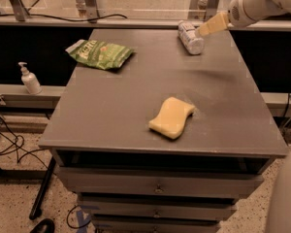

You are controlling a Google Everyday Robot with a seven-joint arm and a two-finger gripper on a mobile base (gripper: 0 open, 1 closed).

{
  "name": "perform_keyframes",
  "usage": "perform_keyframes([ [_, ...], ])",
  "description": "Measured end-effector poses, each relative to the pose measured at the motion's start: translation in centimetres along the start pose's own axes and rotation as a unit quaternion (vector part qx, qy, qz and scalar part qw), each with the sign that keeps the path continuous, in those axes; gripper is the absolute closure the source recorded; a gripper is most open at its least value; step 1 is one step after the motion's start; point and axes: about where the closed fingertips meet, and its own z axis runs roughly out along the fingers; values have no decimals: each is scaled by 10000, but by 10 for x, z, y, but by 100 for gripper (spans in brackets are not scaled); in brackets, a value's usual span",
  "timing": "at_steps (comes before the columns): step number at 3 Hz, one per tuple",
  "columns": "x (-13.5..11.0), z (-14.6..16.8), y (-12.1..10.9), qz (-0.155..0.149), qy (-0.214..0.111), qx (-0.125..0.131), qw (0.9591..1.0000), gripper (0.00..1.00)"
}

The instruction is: Move blue plastic bottle near green jalapeno chip bag

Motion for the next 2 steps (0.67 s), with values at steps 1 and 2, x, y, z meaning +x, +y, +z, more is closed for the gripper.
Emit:
perform_keyframes([
  [1, -32, 47, -4, 904, -296, 1, 9955, 0],
  [2, -43, 83, 14, 1487, -239, -152, 9885, 0],
])
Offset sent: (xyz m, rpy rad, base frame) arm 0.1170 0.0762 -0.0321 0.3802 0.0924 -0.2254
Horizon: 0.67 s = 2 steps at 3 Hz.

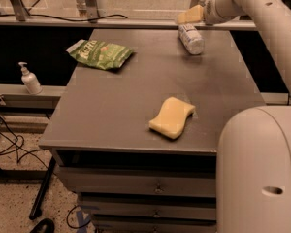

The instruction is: Move blue plastic bottle near green jalapeno chip bag

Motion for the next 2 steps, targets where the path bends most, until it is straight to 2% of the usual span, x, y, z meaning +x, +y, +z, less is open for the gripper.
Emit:
perform_keyframes([
  [1, 11, 29, 17, 322, 277, -59, 9991, 0],
  [2, 24, 46, 25, 458, 576, -32, 9973, 0],
])
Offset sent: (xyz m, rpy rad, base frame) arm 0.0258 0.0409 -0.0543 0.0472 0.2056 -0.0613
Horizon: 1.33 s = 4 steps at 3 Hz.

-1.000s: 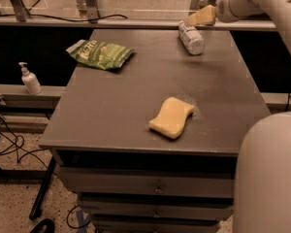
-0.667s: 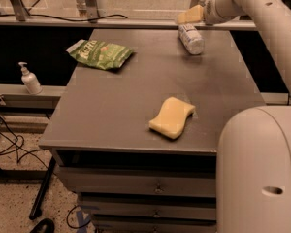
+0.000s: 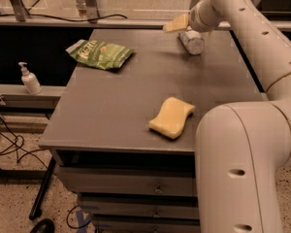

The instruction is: Move blue plastic bottle near green jalapeno chip bag

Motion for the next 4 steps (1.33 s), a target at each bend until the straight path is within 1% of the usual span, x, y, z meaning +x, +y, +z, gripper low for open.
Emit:
perform_keyframes([
  [1, 15, 12, -3, 108, 301, 102, 9994, 0],
  [2, 24, 16, -16, 219, 469, 260, 9983, 18],
  [3, 24, 8, -32, 204, 469, 430, 9978, 41],
  [4, 15, -13, -45, 52, 324, 573, 9978, 64],
])
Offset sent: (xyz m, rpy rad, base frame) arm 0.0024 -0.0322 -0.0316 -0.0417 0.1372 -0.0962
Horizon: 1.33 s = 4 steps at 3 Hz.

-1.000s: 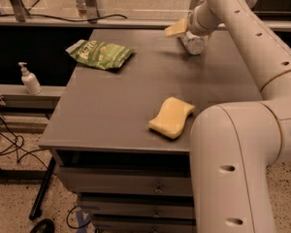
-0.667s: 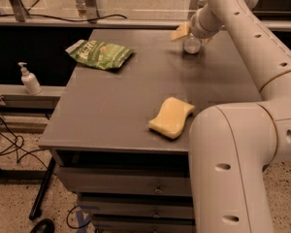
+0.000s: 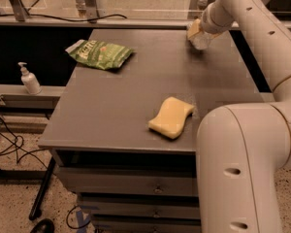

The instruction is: Move blue plastic bottle near green jalapeno chip bag

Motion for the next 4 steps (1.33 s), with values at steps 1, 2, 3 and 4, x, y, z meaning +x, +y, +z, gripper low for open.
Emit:
perform_keyframes([
  [1, -13, -36, -7, -283, -286, -10, 9992, 87],
  [2, -15, -81, 3, -712, -530, -467, 9950, 100],
  [3, -10, -107, 35, -1293, -814, -1167, 9813, 100],
  [4, -8, -104, 47, -1729, -885, -1289, 9724, 100],
])
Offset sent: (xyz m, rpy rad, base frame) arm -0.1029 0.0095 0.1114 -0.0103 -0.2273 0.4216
